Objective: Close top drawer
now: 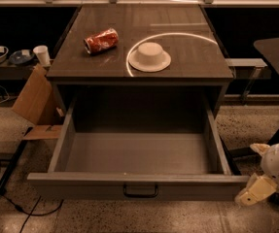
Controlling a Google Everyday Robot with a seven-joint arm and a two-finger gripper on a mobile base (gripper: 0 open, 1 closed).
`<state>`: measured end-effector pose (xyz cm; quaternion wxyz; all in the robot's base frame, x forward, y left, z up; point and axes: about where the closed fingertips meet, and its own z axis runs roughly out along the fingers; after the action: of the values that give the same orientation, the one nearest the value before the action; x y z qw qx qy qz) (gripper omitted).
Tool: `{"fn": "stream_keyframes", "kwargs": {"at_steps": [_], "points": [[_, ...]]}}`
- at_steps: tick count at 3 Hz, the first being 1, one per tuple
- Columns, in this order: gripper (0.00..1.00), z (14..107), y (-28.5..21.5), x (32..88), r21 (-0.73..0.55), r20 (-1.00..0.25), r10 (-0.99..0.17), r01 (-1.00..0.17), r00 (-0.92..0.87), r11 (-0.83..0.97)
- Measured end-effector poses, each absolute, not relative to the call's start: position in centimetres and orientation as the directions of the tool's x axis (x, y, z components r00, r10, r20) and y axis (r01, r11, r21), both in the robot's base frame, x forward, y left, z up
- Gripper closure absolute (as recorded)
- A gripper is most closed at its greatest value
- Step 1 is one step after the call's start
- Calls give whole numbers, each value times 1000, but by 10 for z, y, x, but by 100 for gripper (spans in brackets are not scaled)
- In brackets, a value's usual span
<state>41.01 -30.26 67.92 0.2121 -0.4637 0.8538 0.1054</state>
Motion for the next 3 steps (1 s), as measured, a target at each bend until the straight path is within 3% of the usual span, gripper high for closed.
{"fn": "stream_keyframes", "kwargs": {"at_steps": [3], "points": [[0, 645, -300, 435, -14, -445, -701, -779, -557, 627]]}}
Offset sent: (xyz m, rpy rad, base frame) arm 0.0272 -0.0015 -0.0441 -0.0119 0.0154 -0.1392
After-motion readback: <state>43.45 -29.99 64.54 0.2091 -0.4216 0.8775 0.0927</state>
